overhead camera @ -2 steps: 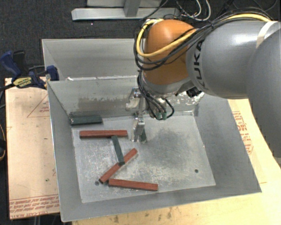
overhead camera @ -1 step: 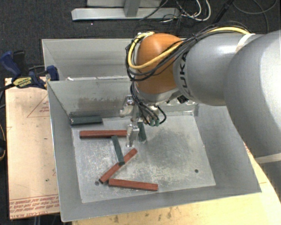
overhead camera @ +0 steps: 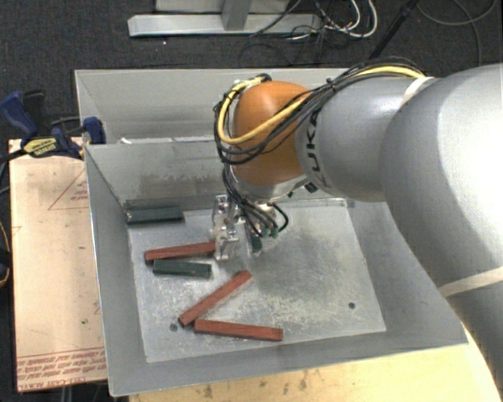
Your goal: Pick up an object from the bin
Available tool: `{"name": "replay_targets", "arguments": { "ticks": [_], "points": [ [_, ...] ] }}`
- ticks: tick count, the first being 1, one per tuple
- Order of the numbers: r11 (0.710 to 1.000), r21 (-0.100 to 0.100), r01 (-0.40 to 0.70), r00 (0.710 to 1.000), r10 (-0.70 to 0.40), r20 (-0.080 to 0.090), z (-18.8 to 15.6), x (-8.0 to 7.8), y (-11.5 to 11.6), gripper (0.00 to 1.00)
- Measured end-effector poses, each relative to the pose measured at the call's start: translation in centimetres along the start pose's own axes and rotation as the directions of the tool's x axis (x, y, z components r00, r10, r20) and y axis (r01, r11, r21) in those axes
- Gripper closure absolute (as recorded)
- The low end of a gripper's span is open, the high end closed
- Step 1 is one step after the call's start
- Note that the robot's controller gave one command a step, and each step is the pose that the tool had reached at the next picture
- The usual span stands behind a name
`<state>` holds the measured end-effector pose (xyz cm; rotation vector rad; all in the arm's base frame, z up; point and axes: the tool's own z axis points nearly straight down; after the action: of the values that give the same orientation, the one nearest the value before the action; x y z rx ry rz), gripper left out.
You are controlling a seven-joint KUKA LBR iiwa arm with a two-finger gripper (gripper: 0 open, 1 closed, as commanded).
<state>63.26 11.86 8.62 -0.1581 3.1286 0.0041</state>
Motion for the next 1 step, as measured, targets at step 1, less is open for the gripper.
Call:
{"name": "replay_targets", "arguments": {
  "ticks": [1],
  "points": [
    [1.0,0.0,0.0,1.0,0.0,0.0,0.0,0.0,-0.01,1.0]
  ]
}}
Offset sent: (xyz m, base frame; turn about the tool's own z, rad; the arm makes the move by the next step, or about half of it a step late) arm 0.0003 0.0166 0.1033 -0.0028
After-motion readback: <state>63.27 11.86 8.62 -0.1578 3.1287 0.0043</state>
